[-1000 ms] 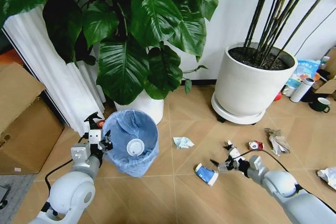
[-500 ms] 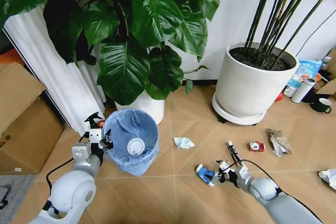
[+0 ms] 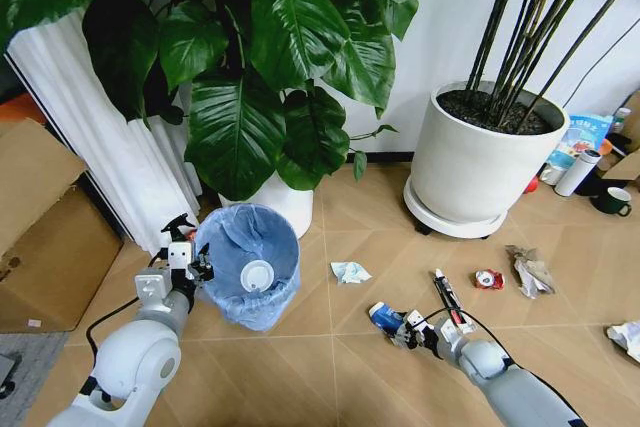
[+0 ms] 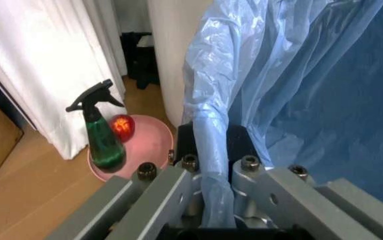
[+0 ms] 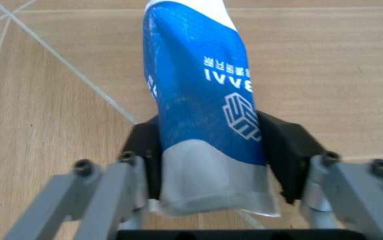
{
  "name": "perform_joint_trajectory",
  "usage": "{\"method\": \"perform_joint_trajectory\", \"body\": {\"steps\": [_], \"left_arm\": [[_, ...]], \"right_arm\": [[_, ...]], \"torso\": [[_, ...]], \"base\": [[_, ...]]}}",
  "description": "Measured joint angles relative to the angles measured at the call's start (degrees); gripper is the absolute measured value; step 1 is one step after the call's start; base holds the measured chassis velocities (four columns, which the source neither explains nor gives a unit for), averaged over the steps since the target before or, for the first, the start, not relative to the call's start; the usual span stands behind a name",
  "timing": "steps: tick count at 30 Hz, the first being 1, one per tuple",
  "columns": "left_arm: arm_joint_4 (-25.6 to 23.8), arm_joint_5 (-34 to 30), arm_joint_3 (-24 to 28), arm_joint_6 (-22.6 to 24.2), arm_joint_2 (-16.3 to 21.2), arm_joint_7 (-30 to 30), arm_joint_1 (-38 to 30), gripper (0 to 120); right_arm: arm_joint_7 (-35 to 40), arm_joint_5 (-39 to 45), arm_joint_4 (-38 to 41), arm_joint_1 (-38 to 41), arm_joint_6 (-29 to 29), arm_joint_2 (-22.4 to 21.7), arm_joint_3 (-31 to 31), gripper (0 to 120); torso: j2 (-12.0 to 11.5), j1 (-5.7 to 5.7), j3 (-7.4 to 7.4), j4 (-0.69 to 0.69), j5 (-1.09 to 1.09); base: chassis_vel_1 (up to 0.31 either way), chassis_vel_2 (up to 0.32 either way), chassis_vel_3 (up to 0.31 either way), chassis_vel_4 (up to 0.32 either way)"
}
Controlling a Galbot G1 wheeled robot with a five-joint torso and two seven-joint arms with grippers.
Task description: Pick up the trash bin and place the garbage on the floor into it.
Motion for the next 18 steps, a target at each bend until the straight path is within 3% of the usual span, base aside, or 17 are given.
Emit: {"method": "perform_joint_trajectory", "body": {"steps": [8,15,18], "left_arm": [[0.3,0.0,0.1,0.0,0.0,0.0,-0.2,0],[0.3,-0.1,0.2,0.0,0.0,0.0,-0.3,0],[0.3,-0.1,0.2,0.1,0.0,-0.1,-0.3,0]], "right_arm": [[0.7,0.0,0.2,-0.4,0.0,0.0,0.7,17],[2.6,0.7,1.5,-0.9,0.1,0.3,1.8,1],[3.6,1.7,4.0,-1.7,-0.5,0.2,3.2,1]], "torso": [[0.0,0.0,0.0,0.0,0.0],[0.0,0.0,0.0,0.0,0.0],[0.0,0.0,0.0,0.0,0.0]], "base": [[0.0,0.0,0.0,0.0],[0.0,0.0,0.0,0.0],[0.0,0.0,0.0,0.0]]}}
